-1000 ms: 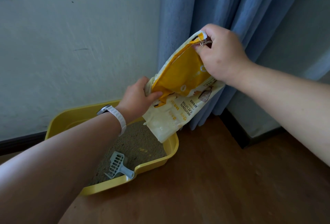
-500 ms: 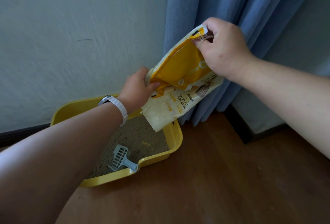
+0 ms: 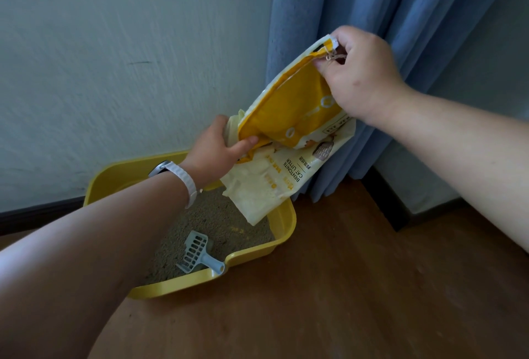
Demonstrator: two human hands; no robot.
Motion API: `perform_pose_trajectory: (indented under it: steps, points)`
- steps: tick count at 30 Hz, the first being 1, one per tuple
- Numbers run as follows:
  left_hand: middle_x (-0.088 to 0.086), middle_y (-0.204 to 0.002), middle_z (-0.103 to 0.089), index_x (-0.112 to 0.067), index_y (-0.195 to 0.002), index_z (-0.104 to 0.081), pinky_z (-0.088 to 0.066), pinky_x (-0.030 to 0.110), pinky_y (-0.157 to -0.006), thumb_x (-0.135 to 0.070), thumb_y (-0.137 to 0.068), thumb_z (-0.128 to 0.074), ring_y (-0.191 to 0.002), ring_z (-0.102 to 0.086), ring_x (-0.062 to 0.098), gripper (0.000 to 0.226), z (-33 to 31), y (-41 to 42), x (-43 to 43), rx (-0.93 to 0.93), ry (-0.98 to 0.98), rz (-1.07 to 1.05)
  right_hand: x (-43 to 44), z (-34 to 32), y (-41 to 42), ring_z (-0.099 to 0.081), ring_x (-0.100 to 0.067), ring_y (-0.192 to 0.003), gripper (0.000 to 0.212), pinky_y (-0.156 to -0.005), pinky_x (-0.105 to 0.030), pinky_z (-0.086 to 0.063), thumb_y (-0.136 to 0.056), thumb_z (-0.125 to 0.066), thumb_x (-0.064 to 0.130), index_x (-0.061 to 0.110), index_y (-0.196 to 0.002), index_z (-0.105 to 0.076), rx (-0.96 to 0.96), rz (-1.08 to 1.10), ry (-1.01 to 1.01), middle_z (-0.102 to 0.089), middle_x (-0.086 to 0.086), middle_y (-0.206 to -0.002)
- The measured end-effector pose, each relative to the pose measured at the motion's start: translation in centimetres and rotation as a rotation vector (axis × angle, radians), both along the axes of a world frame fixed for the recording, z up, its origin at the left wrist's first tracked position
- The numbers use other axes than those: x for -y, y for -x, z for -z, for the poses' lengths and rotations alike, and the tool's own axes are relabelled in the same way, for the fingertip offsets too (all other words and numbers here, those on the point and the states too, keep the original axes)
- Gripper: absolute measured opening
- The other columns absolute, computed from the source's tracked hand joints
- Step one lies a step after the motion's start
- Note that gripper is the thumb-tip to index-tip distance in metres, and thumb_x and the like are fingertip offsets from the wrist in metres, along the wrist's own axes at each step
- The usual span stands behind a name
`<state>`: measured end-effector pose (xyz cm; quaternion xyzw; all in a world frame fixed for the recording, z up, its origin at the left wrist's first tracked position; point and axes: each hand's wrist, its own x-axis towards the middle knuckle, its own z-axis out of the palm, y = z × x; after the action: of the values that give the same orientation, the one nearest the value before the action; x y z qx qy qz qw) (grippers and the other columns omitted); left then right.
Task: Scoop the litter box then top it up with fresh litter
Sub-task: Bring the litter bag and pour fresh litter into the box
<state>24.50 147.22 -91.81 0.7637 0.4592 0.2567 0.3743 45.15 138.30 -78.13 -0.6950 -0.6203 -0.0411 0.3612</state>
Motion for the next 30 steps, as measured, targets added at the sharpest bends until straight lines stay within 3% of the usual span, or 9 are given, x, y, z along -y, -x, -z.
perform_pose_trajectory:
  steps: [7, 18, 27, 30]
  points:
    - [-0.005, -0.109, -0.058, -0.025, -0.127, -0.042, -0.057, 0.045, -0.081, -0.067, -0.073, -0.069, -0.095, -0.062, 0.015, 0.074, 0.47, 0.67, 0.22, -0.019, 0.048, 0.011, 0.12, -0.09, -0.11, -0.062, -0.020, -0.085, 0.022, -0.073, -0.036, -0.054, -0.094, -0.058, 0.026, 0.005, -0.099, -0.062, -0.027, 0.032, 0.015, -0.066, -0.005, -0.091]
    - [-0.006, -0.108, -0.059, -0.024, -0.128, -0.043, -0.057, 0.039, -0.077, -0.058, -0.081, -0.067, -0.092, -0.062, 0.012, 0.064, 0.00, 0.56, 0.28, 0.028, 0.070, 0.000, 0.07, -0.21, -0.48, -0.059, -0.014, -0.084, 0.021, -0.063, -0.017, -0.046, -0.095, -0.057, 0.028, 0.008, -0.102, -0.062, -0.048, 0.052, -0.003, -0.062, 0.001, -0.091]
    - [-0.015, -0.100, -0.055, -0.024, -0.130, -0.042, -0.048, 0.025, -0.066, -0.058, -0.081, -0.068, -0.088, -0.057, 0.002, 0.065, 0.02, 0.06, -0.01, 0.008, 0.034, -0.010, 0.25, -0.02, -0.32, -0.062, -0.018, -0.087, 0.022, -0.074, -0.035, -0.055, -0.094, -0.057, 0.027, 0.006, -0.101, -0.061, -0.029, 0.047, -0.004, -0.066, -0.005, -0.094]
    - [-0.011, -0.100, -0.055, -0.023, -0.128, -0.043, -0.049, 0.027, -0.067, -0.057, -0.080, -0.069, -0.089, -0.057, 0.005, 0.064, 0.05, -0.32, -0.31, -0.001, 0.012, -0.019, 0.21, 0.01, -0.46, -0.062, -0.019, -0.087, 0.022, -0.076, -0.036, -0.056, -0.094, -0.058, 0.027, 0.006, -0.101, -0.062, -0.029, 0.053, -0.004, -0.066, -0.005, -0.095]
